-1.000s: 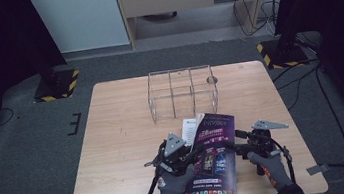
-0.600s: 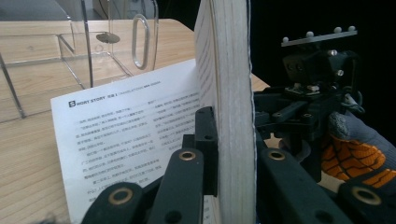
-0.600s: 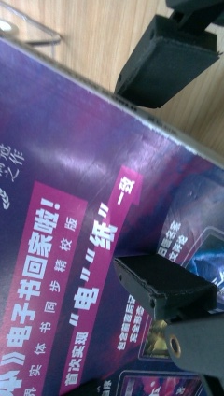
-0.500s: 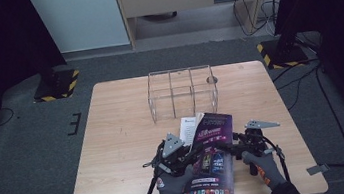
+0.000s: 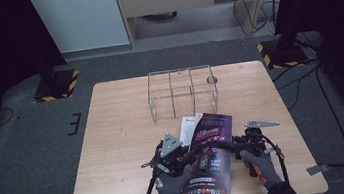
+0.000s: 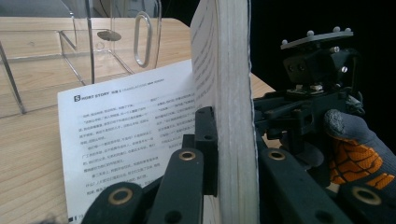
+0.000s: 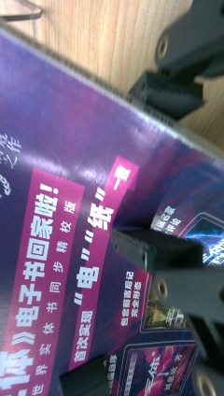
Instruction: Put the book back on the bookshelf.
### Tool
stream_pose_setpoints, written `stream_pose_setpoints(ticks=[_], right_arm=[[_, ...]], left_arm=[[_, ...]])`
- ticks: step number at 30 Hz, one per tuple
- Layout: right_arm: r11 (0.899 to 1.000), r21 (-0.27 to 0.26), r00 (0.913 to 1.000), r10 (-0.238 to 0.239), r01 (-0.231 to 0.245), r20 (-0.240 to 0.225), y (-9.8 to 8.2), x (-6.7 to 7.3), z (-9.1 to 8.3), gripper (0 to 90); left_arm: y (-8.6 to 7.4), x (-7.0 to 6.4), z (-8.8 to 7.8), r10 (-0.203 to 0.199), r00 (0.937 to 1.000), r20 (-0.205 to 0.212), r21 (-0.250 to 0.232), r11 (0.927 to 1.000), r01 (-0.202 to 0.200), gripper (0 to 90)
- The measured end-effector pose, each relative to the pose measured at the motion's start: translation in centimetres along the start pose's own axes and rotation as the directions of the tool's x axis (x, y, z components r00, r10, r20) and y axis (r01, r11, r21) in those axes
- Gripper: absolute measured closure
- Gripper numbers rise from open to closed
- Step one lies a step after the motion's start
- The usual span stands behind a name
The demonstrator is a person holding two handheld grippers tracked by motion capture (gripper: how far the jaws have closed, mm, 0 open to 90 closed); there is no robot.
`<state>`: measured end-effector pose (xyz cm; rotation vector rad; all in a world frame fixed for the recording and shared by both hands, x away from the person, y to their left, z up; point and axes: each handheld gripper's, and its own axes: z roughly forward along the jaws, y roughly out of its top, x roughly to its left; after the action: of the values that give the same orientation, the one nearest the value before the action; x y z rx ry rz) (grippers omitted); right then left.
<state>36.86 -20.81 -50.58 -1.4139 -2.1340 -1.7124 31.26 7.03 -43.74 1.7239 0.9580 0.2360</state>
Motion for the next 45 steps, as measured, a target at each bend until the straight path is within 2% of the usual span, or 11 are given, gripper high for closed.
stream_pose_setpoints(ticks=[2,3,4,8,12,21,26,30,39,41,45], right_arm=[[1.000,0.002,0.9999,0.010,-0.010,0.001,0.0,0.0,-0.1,52.0],[1.000,0.002,0.9997,0.025,-0.025,0.001,0.1,0.1,-0.3,57.4],[1.000,0.002,0.9997,0.025,-0.025,0.001,0.1,0.1,-0.3,57.4],[1.000,-0.006,0.9995,0.031,-0.031,0.004,0.4,0.4,-0.9,68.8],[1.000,-0.007,0.9997,0.024,-0.024,0.006,0.5,0.8,-1.1,73.3],[1.000,0.006,0.9996,0.023,-0.023,0.017,1.0,1.5,-1.2,76.7],[1.000,-0.001,0.9999,0.005,-0.005,0.013,1.5,2.1,-1.4,79.2],[1.000,-0.019,0.9999,-0.014,0.014,0.005,2.3,2.9,-1.6,81.7],[0.997,-0.031,0.9976,-0.068,0.067,-0.013,3.2,4.6,-1.8,83.0],[0.997,-0.033,0.9973,-0.072,0.071,-0.016,3.3,4.8,-1.8,83.0],[0.995,-0.031,0.9957,-0.091,0.090,-0.018,3.6,5.5,-2.0,83.0]], left_arm=[[0.0,0.1,0.0,-0.003,1.0000,-0.002,-0.001,1.0000,0.003,83.1],[-0.1,0.2,0.0,-0.005,1.0000,-0.003,-0.001,1.0000,0.005,83.1],[-0.1,0.2,0.0,-0.007,1.0000,-0.005,-0.001,1.0000,0.007,83.1],[-0.1,0.4,0.1,-0.008,0.9998,-0.016,0.002,1.0000,0.008,83.0],[-0.2,0.7,0.1,-0.006,0.9996,-0.029,0.006,1.0000,0.006,83.0],[-0.5,1.8,0.2,-0.002,0.9973,-0.073,0.026,0.9997,0.004,82.6],[-1.0,2.9,0.0,-0.020,0.9953,-0.095,0.040,0.9989,0.024,81.1],[-1.4,3.8,-0.4,-0.052,0.9950,-0.085,0.037,0.9978,0.055,76.3],[-2.2,5.4,-2.0,-0.068,0.9925,-0.102,0.024,0.9972,0.070,61.0],[-2.3,5.8,-2.5,-0.053,0.9897,-0.133,0.020,0.9982,0.056,60.3],[-2.9,6.9,-4.0,-0.070,0.9855,-0.154,0.003,0.9975,0.071,55.3]])
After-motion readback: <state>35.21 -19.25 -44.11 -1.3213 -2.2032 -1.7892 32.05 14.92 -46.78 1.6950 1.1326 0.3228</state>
